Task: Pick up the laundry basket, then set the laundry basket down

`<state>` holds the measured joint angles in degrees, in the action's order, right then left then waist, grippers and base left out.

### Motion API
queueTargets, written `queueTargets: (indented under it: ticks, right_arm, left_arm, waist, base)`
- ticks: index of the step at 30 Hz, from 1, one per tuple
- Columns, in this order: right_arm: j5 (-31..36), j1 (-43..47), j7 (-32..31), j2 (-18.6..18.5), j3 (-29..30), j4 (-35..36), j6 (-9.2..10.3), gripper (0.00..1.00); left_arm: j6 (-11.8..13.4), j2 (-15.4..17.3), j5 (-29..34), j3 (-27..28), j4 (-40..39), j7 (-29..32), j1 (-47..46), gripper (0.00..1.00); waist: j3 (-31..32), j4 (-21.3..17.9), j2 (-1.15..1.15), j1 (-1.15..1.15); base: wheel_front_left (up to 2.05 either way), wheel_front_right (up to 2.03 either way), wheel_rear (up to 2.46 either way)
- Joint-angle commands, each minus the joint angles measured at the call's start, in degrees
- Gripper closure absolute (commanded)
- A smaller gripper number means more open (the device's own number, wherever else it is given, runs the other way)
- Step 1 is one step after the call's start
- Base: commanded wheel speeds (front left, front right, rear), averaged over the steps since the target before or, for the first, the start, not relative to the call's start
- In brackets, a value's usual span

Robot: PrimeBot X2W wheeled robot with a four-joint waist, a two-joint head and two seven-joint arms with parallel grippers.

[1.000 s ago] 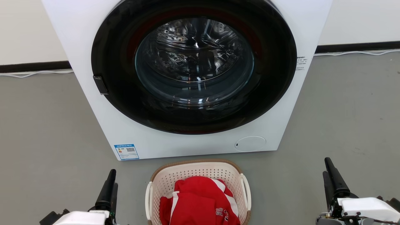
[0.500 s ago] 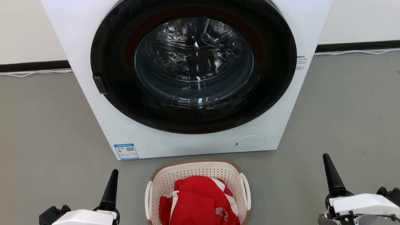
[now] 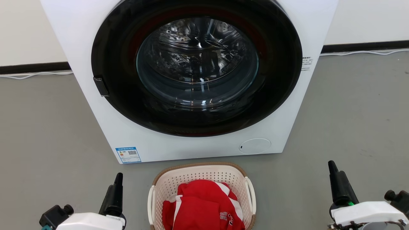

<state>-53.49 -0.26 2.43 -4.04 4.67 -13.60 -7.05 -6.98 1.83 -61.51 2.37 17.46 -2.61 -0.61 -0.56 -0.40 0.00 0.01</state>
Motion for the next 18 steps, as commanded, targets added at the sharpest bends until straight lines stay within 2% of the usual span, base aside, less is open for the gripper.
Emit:
queueTargets:
  ticks: [1, 18]
  right_arm:
    - [2.52, -1.43, 0.97, -0.92, -0.88, 1.81, -0.2, 0.0]
    - [14.0, -1.2, 3.66, -1.55, -1.86, 1.67, -0.25, 0.0]
  left_arm:
    - [-0.26, 0.54, 2.51, 0.76, -1.82, -0.78, -1.4, 0.0]
    - [-0.32, 0.66, 15.0, 0.19, -2.47, -3.47, -1.04, 0.0]
  waist:
    - [0.01, -0.02, 0.0, -0.01]
    - [0.03, -0.02, 0.0, -0.01]
  base:
    - [0.0, 0.0, 0.0]
    - [0.0, 0.0, 0.0]
